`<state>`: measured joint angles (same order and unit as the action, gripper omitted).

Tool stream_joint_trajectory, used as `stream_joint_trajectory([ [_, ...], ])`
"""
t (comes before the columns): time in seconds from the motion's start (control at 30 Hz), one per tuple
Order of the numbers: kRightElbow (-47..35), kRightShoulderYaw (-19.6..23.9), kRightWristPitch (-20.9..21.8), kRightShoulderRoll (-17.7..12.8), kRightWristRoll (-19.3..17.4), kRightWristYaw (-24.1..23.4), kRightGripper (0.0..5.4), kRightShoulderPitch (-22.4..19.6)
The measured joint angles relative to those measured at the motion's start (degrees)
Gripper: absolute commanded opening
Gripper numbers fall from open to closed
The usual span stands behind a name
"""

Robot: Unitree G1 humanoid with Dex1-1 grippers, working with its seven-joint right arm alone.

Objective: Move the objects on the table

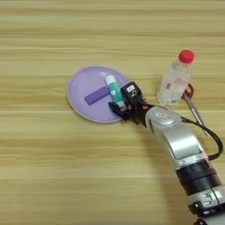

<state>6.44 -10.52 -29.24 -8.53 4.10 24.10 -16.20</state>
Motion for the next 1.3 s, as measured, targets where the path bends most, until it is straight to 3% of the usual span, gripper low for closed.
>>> stream_joint_trajectory([
  [0.23,0.00,-0.03,-0.04,0.00,0.00,-0.03,1.68,0.02],
  [0.5,-0.15,-0.04,0.29,0.05,-0.04,-0.52,1.68,0.34],
  [0.73,-4.88,-0.04,0.93,0.04,0.01,-2.34,1.67,3.24],
  [1.3,-13.41,1.75,1.11,0.20,-0.30,-4.94,1.67,3.73],
])
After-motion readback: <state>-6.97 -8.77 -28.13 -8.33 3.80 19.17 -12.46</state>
